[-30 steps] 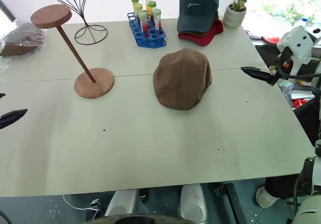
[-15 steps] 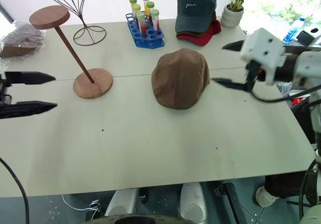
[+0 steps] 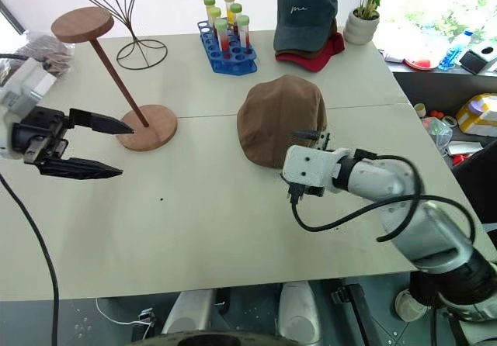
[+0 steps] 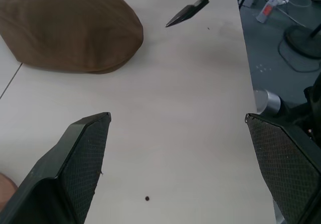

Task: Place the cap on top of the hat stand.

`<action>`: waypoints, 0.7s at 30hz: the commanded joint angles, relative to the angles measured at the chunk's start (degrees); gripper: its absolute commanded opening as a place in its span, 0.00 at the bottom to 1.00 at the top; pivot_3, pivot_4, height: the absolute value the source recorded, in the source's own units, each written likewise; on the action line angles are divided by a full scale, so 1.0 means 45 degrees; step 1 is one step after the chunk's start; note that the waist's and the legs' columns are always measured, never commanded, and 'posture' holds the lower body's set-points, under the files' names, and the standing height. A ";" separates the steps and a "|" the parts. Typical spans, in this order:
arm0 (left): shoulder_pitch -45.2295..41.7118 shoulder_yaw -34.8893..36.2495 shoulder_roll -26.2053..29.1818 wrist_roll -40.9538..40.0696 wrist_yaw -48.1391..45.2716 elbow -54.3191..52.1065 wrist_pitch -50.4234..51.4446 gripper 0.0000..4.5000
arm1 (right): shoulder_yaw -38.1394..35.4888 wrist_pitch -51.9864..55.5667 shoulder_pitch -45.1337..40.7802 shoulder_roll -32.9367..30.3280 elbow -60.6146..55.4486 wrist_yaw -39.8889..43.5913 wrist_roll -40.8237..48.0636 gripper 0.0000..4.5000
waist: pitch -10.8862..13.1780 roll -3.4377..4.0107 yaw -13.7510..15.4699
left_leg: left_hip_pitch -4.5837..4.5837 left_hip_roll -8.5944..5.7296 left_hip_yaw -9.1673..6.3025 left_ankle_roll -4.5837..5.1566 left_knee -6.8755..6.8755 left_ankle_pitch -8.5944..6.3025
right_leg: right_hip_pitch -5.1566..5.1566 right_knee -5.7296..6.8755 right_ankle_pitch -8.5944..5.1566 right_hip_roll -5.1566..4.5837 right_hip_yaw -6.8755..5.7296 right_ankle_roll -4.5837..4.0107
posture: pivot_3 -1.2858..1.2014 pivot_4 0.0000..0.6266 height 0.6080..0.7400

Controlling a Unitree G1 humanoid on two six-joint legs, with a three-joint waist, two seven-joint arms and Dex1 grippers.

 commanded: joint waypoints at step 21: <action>-0.1116 0.0301 -0.0758 0.0517 0.0450 0.0094 0.0229 1.00 | 0.1297 -0.6051 -0.1899 0.3885 0.8309 -0.4582 -0.5645 0.99 | -0.0019 -0.0049 -0.0059 | 0.0031 0.0019 -0.0019 0.0006 0.0065 0.0004 | 0.0011 0.0111 -0.0005 0.0025 0.0013 0.0013 | 0.52 0.24 0.91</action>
